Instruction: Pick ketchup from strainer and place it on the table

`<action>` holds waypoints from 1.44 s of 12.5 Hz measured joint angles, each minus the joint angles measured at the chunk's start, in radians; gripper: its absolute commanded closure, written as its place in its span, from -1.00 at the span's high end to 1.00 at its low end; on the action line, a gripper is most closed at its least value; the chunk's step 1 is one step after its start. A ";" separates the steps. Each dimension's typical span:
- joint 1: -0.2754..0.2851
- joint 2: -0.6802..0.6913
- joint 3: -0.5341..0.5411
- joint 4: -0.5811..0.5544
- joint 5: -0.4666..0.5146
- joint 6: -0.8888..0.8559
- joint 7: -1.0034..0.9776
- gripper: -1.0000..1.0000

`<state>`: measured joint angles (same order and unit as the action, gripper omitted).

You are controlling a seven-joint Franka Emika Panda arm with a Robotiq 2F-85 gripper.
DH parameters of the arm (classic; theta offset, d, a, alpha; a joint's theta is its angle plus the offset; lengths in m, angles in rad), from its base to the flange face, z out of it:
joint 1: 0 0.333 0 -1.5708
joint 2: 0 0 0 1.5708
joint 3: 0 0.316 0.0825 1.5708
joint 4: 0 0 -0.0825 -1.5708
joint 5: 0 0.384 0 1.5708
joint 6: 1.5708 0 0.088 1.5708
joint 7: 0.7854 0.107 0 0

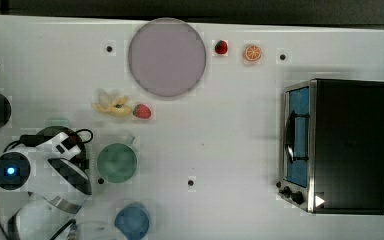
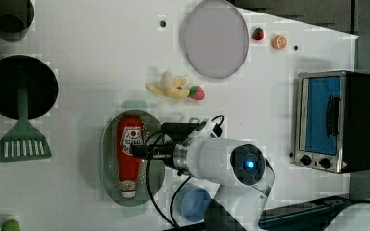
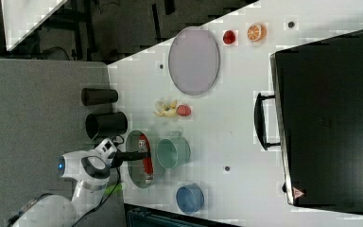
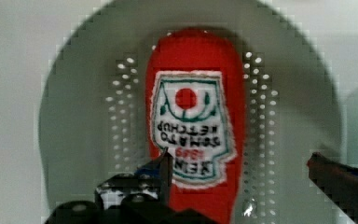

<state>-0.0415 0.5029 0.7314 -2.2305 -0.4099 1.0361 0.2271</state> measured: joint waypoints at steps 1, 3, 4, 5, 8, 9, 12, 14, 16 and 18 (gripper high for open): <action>-0.006 0.035 0.001 0.006 -0.024 0.017 0.023 1.00; 0.006 0.096 -0.011 0.029 -0.106 0.039 0.073 1.00; 0.019 0.112 -0.021 0.043 -0.126 0.035 0.092 1.00; 0.037 0.125 -0.035 0.062 -0.142 0.035 0.111 0.92; 0.087 0.166 -0.060 0.111 -0.190 0.035 0.142 0.19; 0.091 0.168 -0.060 0.113 -0.196 0.030 0.150 0.13; 0.094 0.154 -0.059 0.115 -0.209 0.013 0.152 0.13; 0.078 0.122 -0.031 0.107 -0.164 -0.009 0.153 0.13; 0.044 0.053 0.026 0.096 -0.018 -0.061 0.153 0.13; -0.007 -0.031 0.104 0.098 0.101 -0.137 0.148 0.13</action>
<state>-0.0483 0.4724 0.8350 -2.1328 -0.3088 0.8989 0.3755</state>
